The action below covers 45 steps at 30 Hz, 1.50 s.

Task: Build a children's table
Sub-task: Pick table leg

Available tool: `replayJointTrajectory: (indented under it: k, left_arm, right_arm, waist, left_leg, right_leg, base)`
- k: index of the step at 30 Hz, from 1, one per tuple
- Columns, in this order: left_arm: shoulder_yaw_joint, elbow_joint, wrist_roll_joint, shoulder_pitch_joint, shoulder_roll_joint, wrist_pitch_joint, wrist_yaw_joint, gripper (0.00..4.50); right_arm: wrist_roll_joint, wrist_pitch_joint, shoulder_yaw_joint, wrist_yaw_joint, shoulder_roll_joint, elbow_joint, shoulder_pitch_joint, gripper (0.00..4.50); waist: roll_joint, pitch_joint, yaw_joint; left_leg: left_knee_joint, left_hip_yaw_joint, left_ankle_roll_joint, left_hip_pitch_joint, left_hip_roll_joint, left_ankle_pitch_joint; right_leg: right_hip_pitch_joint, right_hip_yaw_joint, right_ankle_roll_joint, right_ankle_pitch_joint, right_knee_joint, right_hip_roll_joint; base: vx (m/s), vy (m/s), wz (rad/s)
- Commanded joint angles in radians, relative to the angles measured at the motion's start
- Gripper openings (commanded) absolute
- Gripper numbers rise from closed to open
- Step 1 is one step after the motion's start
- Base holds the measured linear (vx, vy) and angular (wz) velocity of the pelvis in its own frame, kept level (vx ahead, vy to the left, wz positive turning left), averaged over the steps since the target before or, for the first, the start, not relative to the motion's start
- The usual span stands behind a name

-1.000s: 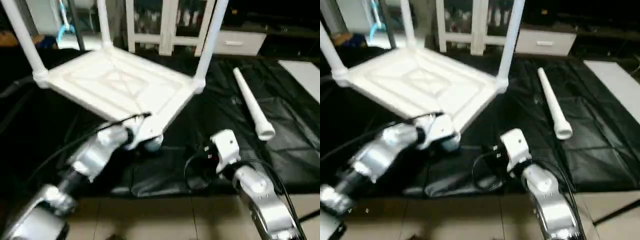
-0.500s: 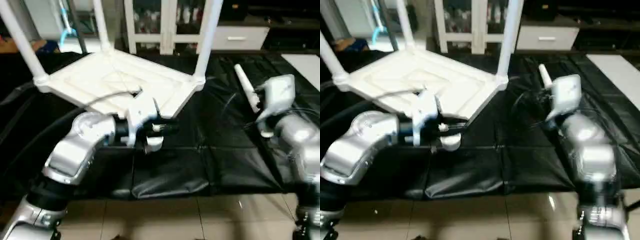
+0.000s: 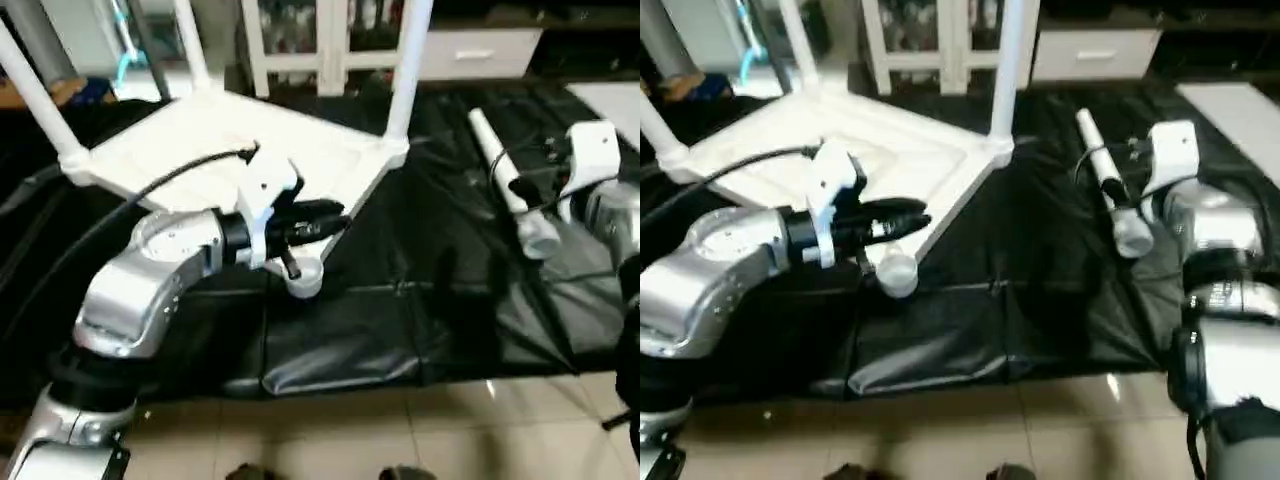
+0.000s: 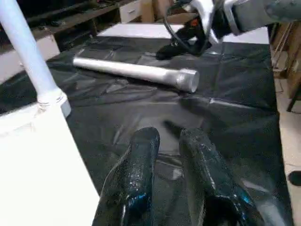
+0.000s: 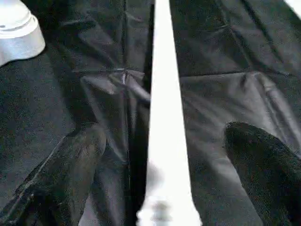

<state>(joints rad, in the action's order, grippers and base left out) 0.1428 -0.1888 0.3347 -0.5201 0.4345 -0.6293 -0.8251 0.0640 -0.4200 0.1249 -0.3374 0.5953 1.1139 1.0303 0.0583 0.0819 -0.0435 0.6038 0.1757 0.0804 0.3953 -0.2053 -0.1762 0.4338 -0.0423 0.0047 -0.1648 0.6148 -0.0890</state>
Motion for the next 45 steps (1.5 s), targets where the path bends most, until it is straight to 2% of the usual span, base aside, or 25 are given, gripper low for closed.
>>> replayJointTrajectory:
  k: [1, 2, 3, 5, 6, 8, 11, 14, 15, 17, 21, 25, 27, 29, 30, 33, 34, 35, 36, 37, 38, 39, 41, 43, 45]
  left_arm:
    - [-0.008, -0.019, -0.002, 0.012, 0.016, -0.021, -0.007, 1.05]
    - [-0.006, -0.059, 0.006, 0.038, 0.043, -0.054, -0.023, 1.05]
    - [-0.006, -0.059, 0.006, 0.038, 0.043, -0.054, -0.023, 1.05]
    - [-0.006, -0.112, 0.048, 0.057, 0.074, -0.105, -0.048, 1.05]
    - [-0.006, -0.112, 0.048, 0.057, 0.074, -0.105, -0.048, 1.05]
    - [0.014, -0.184, 0.119, 0.084, 0.135, -0.183, -0.104, 1.05]
    - [0.027, -0.232, 0.160, 0.106, 0.176, -0.232, -0.135, 1.05]
    - [0.029, -0.248, 0.170, 0.114, 0.185, -0.248, -0.144, 1.05]
    - [0.026, -0.265, 0.177, 0.120, 0.192, -0.263, -0.153, 1.05]
    - [0.027, -0.268, 0.176, 0.119, 0.196, -0.265, -0.156, 1.05]
    - [0.026, -0.270, 0.183, 0.113, 0.203, -0.272, -0.154, 1.05]
    - [0.025, -0.274, 0.196, 0.106, 0.214, -0.278, -0.147, 1.05]
    - [0.026, -0.275, 0.195, 0.105, 0.216, -0.279, -0.146, 1.05]
    - [0.029, -0.272, 0.188, 0.104, 0.216, -0.274, -0.147, 1.05]
    - [0.029, -0.272, 0.188, 0.104, 0.216, -0.274, -0.147, 1.05]
    - [0.032, -0.259, 0.178, 0.100, 0.216, -0.258, -0.148, 1.05]
    - [0.032, -0.253, 0.174, 0.098, 0.214, -0.251, -0.147, 1.05]
    - [0.031, -0.249, 0.173, 0.096, 0.212, -0.249, -0.146, 1.05]
    - [0.026, -0.244, 0.182, 0.092, 0.208, -0.251, -0.141, 1.05]
    - [0.025, -0.243, 0.183, 0.092, 0.207, -0.252, -0.141, 1.05]
    - [0.024, -0.239, 0.186, 0.092, 0.202, -0.245, -0.138, 1.05]
    - [0.023, -0.238, 0.186, 0.093, 0.200, -0.241, -0.137, 1.05]
    - [0.022, -0.235, 0.185, 0.094, 0.197, -0.233, -0.137, 1.05]
    - [0.010, -0.230, 0.182, 0.095, 0.177, -0.207, -0.124, 1.05]
    - [-0.009, -0.222, 0.182, 0.093, 0.153, -0.182, -0.104, 1.05]
  right_arm:
    - [-0.011, 0.001, 0.007, -0.006, 0.007, 0.037, 0.009, 4.43]
    - [-0.030, 0.005, -0.003, -0.008, 0.011, 0.096, 0.030, 4.43]
    - [-0.030, 0.005, -0.003, -0.008, 0.011, 0.096, 0.030, 4.43]
    - [-0.039, -0.004, -0.002, -0.001, 0.013, 0.122, 0.033, 4.43]
    - [-0.039, -0.004, -0.002, -0.001, 0.013, 0.122, 0.033, 4.43]
    - [-0.041, -0.019, 0.002, 0.015, 0.016, 0.152, 0.031, 4.43]
    - [-0.040, -0.034, 0.004, 0.014, 0.018, 0.180, 0.031, 4.43]
    - [-0.049, -0.050, -0.008, 0.003, 0.019, 0.192, 0.028, 4.43]
    - [-0.074, -0.108, -0.034, -0.038, 0.026, 0.214, 0.015, 4.43]
    - [-0.088, -0.130, -0.046, -0.057, 0.032, 0.223, 0.001, 4.43]
    - [-0.094, -0.147, -0.045, -0.072, 0.042, 0.231, -0.015, 4.43]
    - [-0.087, -0.148, -0.037, -0.085, 0.055, 0.236, -0.030, 4.43]
    - [-0.083, -0.147, -0.031, -0.091, 0.060, 0.237, -0.035, 4.25]
    - [-0.073, -0.142, -0.017, -0.094, 0.065, 0.234, -0.041, 4.25]
    - [-0.073, -0.142, -0.017, -0.094, 0.065, 0.234, -0.041, 3.94]
    - [-0.064, -0.137, -0.005, -0.096, 0.068, 0.231, -0.045, 3.78]
    - [-0.057, -0.135, 0.003, -0.095, 0.068, 0.230, -0.045, 3.78]
    - [-0.054, -0.133, 0.007, -0.094, 0.069, 0.229, -0.045, 3.65]
    - [-0.050, -0.132, 0.012, -0.097, 0.070, 0.228, -0.045, 3.47]
    - [-0.049, -0.132, 0.012, -0.097, 0.071, 0.227, -0.045, 3.47]
    - [-0.047, -0.131, 0.016, -0.097, 0.071, 0.226, -0.047, 3.44]
    - [-0.046, -0.130, 0.017, -0.097, 0.071, 0.226, -0.048, 3.27]
    - [-0.044, -0.128, 0.021, -0.095, 0.071, 0.225, -0.049, 3.05]
    - [-0.039, -0.123, 0.033, -0.086, 0.074, 0.221, -0.050, 2.95]
    - [-0.039, -0.116, 0.038, -0.082, 0.078, 0.213, -0.049, 2.84]
  waist:
    - [-0.016, -0.066, -0.010]
    - [-0.008, -0.064, -0.015]
    - [-0.008, -0.056, -0.016]
    - [-0.006, -0.044, -0.021]
    - [-0.008, -0.042, -0.023]
    - [-0.010, -0.033, -0.027]
    - [-0.005, -0.024, -0.029]
    - [-0.004, -0.016, -0.030]
    - [-0.008, -0.017, -0.030]
    - [-0.008, -0.015, -0.031]
    - [-0.008, -0.012, -0.036]
    - [-0.010, -0.016, -0.043]
    - [-0.010, -0.016, -0.043]
    - [-0.010, -0.022, -0.044]
    - [-0.011, -0.021, -0.044]
    - [-0.012, -0.026, -0.045]
    - [-0.015, -0.030, -0.045]
    - [-0.014, -0.030, -0.046]
    - [-0.015, -0.034, -0.046]
    - [-0.019, -0.038, -0.046]
    - [-0.018, -0.040, -0.048]
    - [-0.021, -0.045, -0.048]
    - [-0.021, -0.045, -0.048]
    - [-0.031, -0.056, -0.049]
    - [-0.032, -0.061, -0.050]
  left_leg:
    - [-0.051, 0.009, -0.095, -0.008, 0.007, -0.118]
    - [-0.049, 0.009, -0.103, -0.011, 0.003, -0.104]
    - [-0.052, 0.009, -0.104, -0.006, 0.003, -0.114]
    - [-0.057, 0.010, -0.093, -0.009, 0.000, -0.150]
    - [-0.058, 0.011, -0.084, -0.011, 0.000, -0.168]
    - [-0.059, 0.012, -0.074, -0.011, 0.001, -0.177]
    - [-0.063, 0.013, -0.067, -0.011, 0.000, -0.173]
    - [-0.065, 0.013, -0.054, -0.011, 0.000, -0.189]
    - [-0.065, 0.015, -0.051, -0.012, -0.001, -0.192]
    - [-0.065, 0.014, -0.052, -0.009, 0.000, -0.177]
    - [-0.067, 0.015, -0.046, -0.012, -0.001, -0.188]
    - [-0.068, 0.016, -0.034, -0.016, -0.002, -0.202]
    - [-0.068, 0.015, -0.032, -0.015, -0.003, -0.200]
    - [-0.067, 0.016, -0.034, -0.015, -0.002, -0.189]
    - [-0.067, 0.015, -0.034, -0.014, -0.002, -0.185]
    - [-0.065, 0.016, -0.040, -0.013, -0.002, -0.170]
    - [-0.063, 0.016, -0.041, -0.013, -0.002, -0.164]
    - [-0.063, 0.016, -0.041, -0.012, -0.002, -0.162]
    - [-0.061, 0.017, -0.044, -0.013, -0.002, -0.151]
    - [-0.059, 0.017, -0.046, -0.013, -0.002, -0.145]
    - [-0.058, 0.017, -0.050, -0.012, -0.001, -0.135]
    - [-0.055, 0.018, -0.055, -0.011, -0.001, -0.117]
    - [-0.054, 0.018, -0.058, -0.008, 0.000, -0.111]
    - [-0.049, 0.020, -0.066, -0.008, 0.000, -0.092]
    - [-0.045, 0.020, -0.071, -0.007, -0.001, -0.079]
  right_leg:
    - [-0.069, 0.013, -0.329, -0.034, -0.050, -0.016]
    - [-0.062, 0.013, -0.335, -0.016, -0.048, -0.016]
    - [-0.060, 0.011, -0.341, -0.021, -0.049, -0.014]
    - [-0.056, 0.011, -0.336, -0.063, -0.052, -0.017]
    - [-0.056, 0.012, -0.337, -0.084, -0.053, -0.017]
    - [-0.054, 0.014, -0.332, -0.103, -0.054, -0.019]
    - [-0.051, 0.015, -0.327, -0.120, -0.054, -0.018]
    - [-0.051, 0.016, -0.325, -0.143, -0.056, -0.019]
    - [-0.052, 0.017, -0.324, -0.150, -0.057, -0.020]
    - [-0.053, 0.018, -0.327, -0.140, -0.057, -0.020]
    - [-0.051, 0.020, -0.316, -0.171, -0.060, -0.023]
    - [-0.050, 0.020, -0.305, -0.194, -0.062, -0.023]
    - [-0.050, 0.020, -0.303, -0.188, -0.062, -0.023]
    - [-0.053, 0.020, -0.308, -0.175, -0.059, -0.024]
    - [-0.053, 0.020, -0.309, -0.171, -0.059, -0.024]
    - [-0.055, 0.019, -0.312, -0.160, -0.057, -0.024]
    - [-0.058, 0.019, -0.313, -0.155, -0.056, -0.024]
    - [-0.057, 0.019, -0.314, -0.155, -0.056, -0.024]
    - [-0.057, 0.019, -0.318, -0.141, -0.054, -0.023]
    - [-0.060, 0.018, -0.320, -0.135, -0.053, -0.023]
    - [-0.060, 0.018, -0.322, -0.126, -0.051, -0.024]
    - [-0.063, 0.018, -0.326, -0.109, -0.048, -0.024]
    - [-0.063, 0.018, -0.326, -0.106, -0.047, -0.024]
    - [-0.067, 0.018, -0.327, -0.091, -0.044, -0.023]
    - [-0.066, 0.018, -0.328, -0.077, -0.041, -0.023]
  base:
    - [0.000, 0.000, 0.00]
    - [0.000, 0.000, 0.00]
    - [0.000, 0.000, 0.00]
    - [0.000, 0.000, 0.00]
    - [0.000, 0.000, 0.00]
    - [0.000, 0.000, 0.00]
    - [0.000, 0.000, 0.00]
    - [0.000, 0.000, 0.00]
    - [0.000, 0.000, 0.00]
    - [0.000, 0.000, 0.00]
    - [0.000, 0.000, 0.00]
    - [0.000, 0.000, 0.00]
    - [0.000, 0.000, 0.00]
    - [0.000, 0.000, 0.00]
    - [0.000, 0.000, 0.00]
    - [0.000, 0.000, 0.00]
    - [0.000, 0.000, 0.00]
    - [0.000, 0.000, 0.00]
    - [0.000, 0.000, 0.00]
    - [0.000, 0.000, 0.00]
    - [0.000, 0.000, 0.00]
    - [0.000, 0.000, 0.00]
    - [0.000, 0.000, 0.00]
    - [0.000, 0.000, 0.00]
    - [0.000, 0.000, 0.00]
